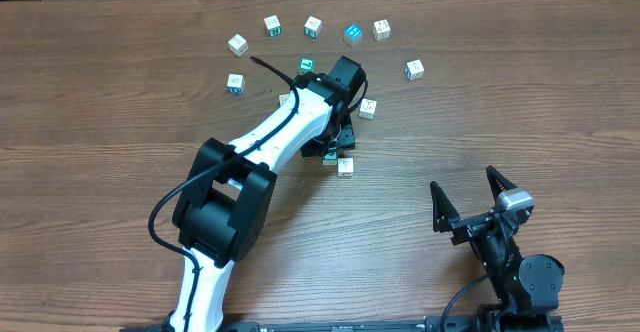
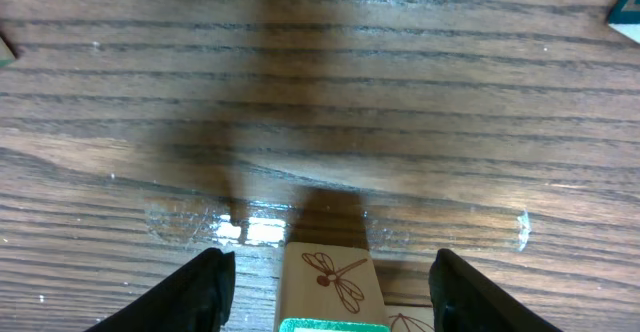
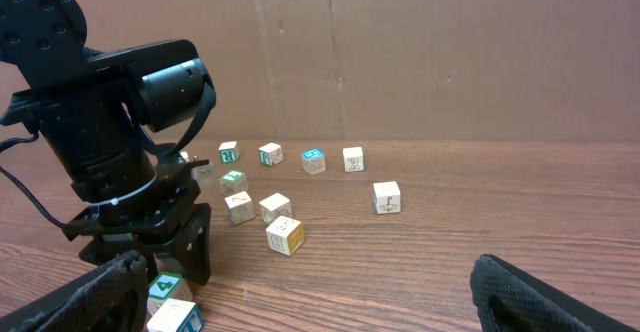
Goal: Form a circle
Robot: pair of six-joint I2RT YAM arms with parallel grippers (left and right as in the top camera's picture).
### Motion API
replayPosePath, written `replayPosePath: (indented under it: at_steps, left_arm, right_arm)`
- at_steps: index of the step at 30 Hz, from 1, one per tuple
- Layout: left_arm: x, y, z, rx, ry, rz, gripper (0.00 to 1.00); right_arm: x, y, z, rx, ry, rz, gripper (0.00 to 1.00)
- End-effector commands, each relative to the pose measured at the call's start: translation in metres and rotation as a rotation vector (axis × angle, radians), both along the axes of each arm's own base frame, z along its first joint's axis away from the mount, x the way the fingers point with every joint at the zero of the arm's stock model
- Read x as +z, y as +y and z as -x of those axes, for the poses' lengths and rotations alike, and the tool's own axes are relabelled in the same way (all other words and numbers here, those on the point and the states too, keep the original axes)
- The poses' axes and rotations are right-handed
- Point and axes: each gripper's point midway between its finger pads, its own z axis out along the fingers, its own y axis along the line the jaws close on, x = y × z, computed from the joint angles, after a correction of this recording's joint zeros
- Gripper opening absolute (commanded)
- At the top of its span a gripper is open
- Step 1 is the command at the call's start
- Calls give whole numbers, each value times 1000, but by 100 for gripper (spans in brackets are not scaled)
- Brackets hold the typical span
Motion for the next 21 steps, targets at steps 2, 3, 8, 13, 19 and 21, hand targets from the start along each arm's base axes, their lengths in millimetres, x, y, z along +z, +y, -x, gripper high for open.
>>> replayPosePath:
  at_steps: [2, 3, 8, 13, 19, 21]
  left_arm:
    - [7, 8, -19, -10, -47, -15, 65]
    - [12, 9, -25, -11, -62, -7, 66]
    - [39, 22, -60, 12, -138, 25, 79]
    - [43, 45, -74, 43, -150, 21, 90]
    - [41, 74, -78, 82, -128, -1, 100]
    - [41, 81, -81, 97, -129, -1, 100]
  right_arm:
    - [-1, -2, -1, -10, -7, 4, 100]
    - [-1, -2, -1, -10, -7, 4, 100]
    - [-1, -2, -1, -10, -7, 5, 100]
    - [-1, -2, -1, -10, -7, 4, 100]
    - [-1, -2, -1, -10, -7, 4, 100]
    - [-1, -2, -1, -10, -7, 5, 100]
